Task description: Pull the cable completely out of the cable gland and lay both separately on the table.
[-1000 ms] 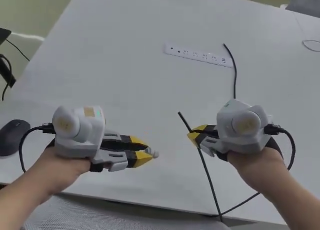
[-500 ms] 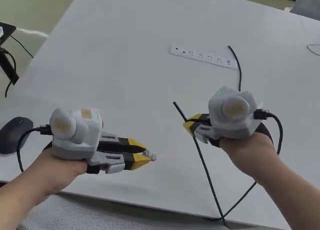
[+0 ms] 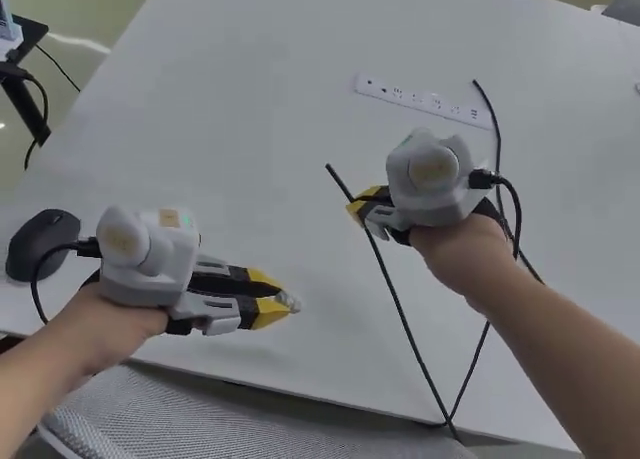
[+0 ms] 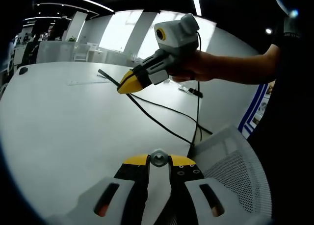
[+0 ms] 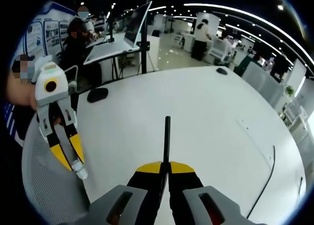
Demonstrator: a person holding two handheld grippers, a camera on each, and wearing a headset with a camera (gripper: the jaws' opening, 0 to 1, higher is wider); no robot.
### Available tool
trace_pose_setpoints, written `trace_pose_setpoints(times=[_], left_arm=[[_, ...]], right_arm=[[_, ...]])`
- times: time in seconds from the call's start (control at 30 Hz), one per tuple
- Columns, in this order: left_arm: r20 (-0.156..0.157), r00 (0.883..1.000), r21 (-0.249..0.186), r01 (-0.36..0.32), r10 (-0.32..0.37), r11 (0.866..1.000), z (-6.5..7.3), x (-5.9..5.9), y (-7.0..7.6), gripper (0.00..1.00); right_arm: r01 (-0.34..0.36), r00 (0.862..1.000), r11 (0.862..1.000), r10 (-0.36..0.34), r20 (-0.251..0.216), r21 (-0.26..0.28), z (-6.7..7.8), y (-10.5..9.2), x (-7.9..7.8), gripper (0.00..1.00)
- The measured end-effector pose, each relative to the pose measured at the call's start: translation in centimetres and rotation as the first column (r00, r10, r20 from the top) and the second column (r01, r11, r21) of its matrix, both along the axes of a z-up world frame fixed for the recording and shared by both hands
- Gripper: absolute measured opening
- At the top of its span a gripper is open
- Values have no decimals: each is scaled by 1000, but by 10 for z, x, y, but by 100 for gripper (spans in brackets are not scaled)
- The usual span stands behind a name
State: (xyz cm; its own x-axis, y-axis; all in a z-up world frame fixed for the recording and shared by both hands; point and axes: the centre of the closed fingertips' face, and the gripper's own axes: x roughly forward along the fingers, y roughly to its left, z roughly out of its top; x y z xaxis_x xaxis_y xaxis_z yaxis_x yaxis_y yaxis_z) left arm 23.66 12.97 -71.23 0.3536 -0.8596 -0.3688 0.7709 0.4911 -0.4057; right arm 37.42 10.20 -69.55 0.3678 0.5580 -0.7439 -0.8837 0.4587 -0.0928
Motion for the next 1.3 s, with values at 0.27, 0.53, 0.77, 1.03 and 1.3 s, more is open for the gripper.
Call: trace_pose_setpoints(times=[0.27, 0.53, 0.77, 1.03, 1.3], left_arm=[[-19, 1000, 15, -24, 25, 1000, -16, 1, 16, 15], [-30, 998, 14, -49, 50, 999, -29, 4, 26, 15], [-42, 996, 25, -81, 82, 996, -50, 6, 36, 15], [-43, 991, 35, -122, 123, 992, -66, 12, 50, 15], [-67, 981, 37, -179, 182, 983, -82, 17, 63, 15]], right_arm=[[-54, 999, 998, 53, -11, -22, -15, 26, 10, 0], [-136, 991, 990, 135, -12, -34, -30, 51, 11, 0], [-213, 975, 977, 211, -65, -30, -58, 69, 6, 0], [-264, 956, 965, 262, -131, -1, -89, 83, 0, 0], [-320, 936, 947, 318, -153, 7, -102, 95, -13, 0]])
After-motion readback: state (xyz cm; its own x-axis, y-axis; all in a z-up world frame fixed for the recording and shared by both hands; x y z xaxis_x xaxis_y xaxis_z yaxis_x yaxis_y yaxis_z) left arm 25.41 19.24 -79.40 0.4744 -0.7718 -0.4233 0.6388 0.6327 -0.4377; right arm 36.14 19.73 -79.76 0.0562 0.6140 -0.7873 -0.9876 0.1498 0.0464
